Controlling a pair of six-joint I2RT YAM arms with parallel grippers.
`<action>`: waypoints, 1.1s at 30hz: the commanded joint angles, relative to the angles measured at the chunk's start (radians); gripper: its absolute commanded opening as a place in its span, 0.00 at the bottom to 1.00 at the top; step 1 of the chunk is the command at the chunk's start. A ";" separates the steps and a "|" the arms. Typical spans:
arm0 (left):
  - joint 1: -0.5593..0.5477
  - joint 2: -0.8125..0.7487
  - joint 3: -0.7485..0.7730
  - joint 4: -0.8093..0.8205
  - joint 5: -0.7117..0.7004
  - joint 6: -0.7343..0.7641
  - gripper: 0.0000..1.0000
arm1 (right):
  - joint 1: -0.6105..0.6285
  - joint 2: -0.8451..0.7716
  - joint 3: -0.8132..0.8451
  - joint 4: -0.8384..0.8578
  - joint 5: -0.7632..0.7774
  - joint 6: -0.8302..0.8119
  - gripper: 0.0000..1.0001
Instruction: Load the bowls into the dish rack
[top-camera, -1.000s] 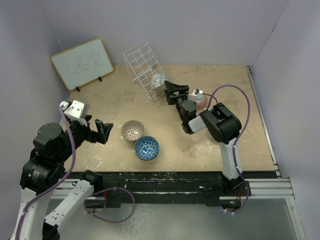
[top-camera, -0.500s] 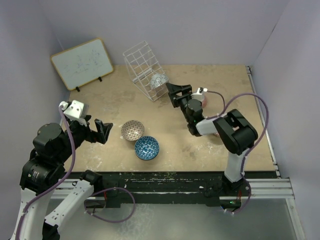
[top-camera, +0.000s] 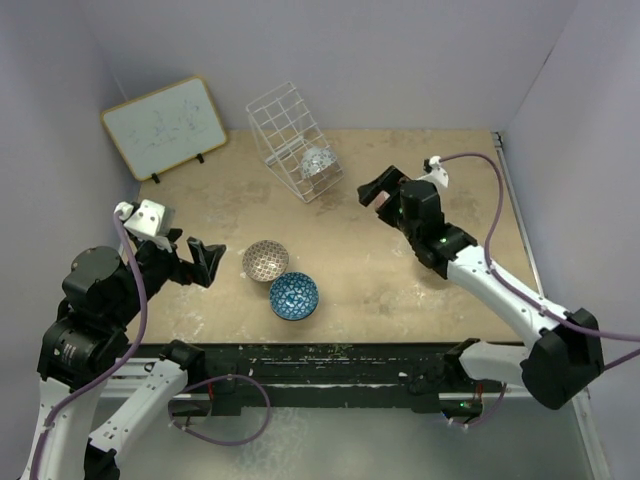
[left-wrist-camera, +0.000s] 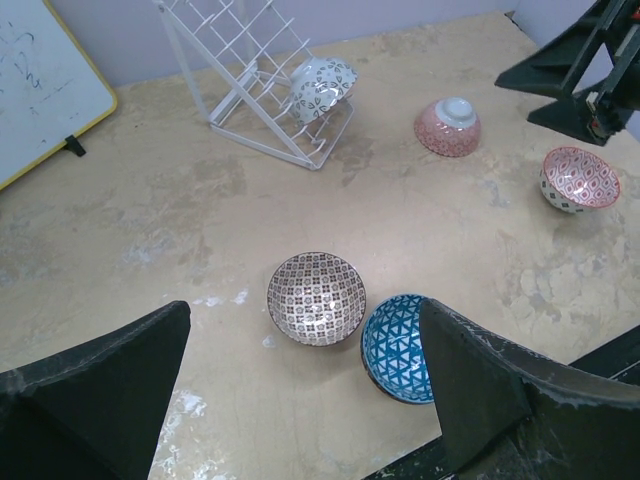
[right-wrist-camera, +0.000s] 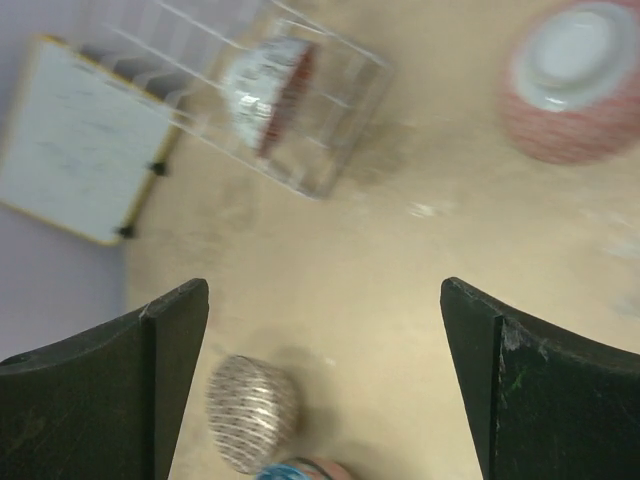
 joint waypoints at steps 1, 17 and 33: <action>0.006 0.010 0.021 0.055 0.041 -0.007 0.99 | -0.002 -0.047 0.099 -0.611 0.187 -0.065 1.00; 0.006 -0.044 -0.011 0.051 0.053 -0.026 0.99 | -0.230 0.069 0.025 -0.602 0.146 -0.176 0.67; 0.006 -0.055 -0.044 0.040 0.027 -0.017 0.99 | -0.290 0.211 -0.015 -0.500 0.101 -0.220 0.50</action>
